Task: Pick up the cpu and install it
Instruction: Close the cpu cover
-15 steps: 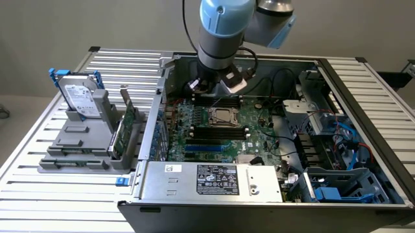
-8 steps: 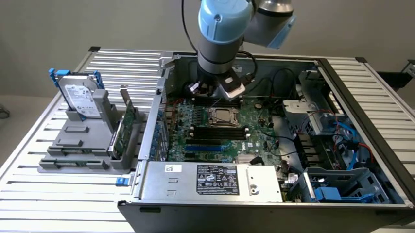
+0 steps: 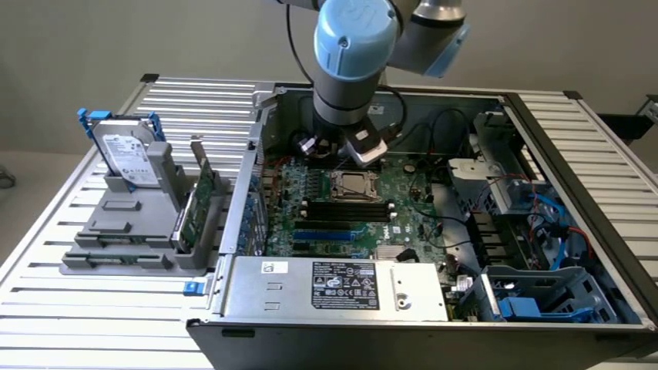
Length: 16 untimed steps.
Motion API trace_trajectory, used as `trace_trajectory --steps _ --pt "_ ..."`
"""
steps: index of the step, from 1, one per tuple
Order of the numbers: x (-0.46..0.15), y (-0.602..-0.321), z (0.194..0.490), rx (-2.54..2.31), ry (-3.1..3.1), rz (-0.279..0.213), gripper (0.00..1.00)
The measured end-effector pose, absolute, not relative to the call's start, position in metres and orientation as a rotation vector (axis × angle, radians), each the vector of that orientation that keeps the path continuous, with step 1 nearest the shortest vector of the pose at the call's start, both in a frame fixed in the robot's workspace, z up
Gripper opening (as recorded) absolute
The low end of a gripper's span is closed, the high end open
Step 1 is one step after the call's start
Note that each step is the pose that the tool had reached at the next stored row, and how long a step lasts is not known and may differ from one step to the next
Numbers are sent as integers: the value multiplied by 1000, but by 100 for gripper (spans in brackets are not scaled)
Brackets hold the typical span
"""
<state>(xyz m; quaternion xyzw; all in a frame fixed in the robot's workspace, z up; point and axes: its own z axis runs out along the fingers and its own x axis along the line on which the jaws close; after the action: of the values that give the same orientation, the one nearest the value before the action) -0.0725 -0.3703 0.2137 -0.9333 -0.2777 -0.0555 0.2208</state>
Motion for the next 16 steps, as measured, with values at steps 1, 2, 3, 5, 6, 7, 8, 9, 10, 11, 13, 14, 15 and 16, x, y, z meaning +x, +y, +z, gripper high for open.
trace_trajectory --steps 1,2,3,5,6,7,8,9,10,11,13,14,15,16 --pt "-73 -370 212 -2580 -767 -155 11" --pt "-73 -370 211 -2581 -768 -157 11" --pt "-73 -370 209 -2581 -768 -160 11" --pt "-73 -370 207 -2582 -770 -168 11" --pt "-73 -370 205 -2582 -771 -171 11" --pt "-73 -370 204 -2582 -772 -175 11" --pt "-72 -370 203 -2583 -773 -179 11" --pt "-72 -370 202 -2583 -774 -182 11" --pt "-72 -370 201 -2583 -774 -184 11" --pt "-72 -371 201 -2583 -775 -186 11" --pt "-73 -371 200 -2584 -775 -190 11" --pt "-73 -371 200 -2584 -776 -192 11" --pt "-72 -371 200 -2584 -776 -193 11" --pt "-72 -371 199 -2584 -776 -194 11"
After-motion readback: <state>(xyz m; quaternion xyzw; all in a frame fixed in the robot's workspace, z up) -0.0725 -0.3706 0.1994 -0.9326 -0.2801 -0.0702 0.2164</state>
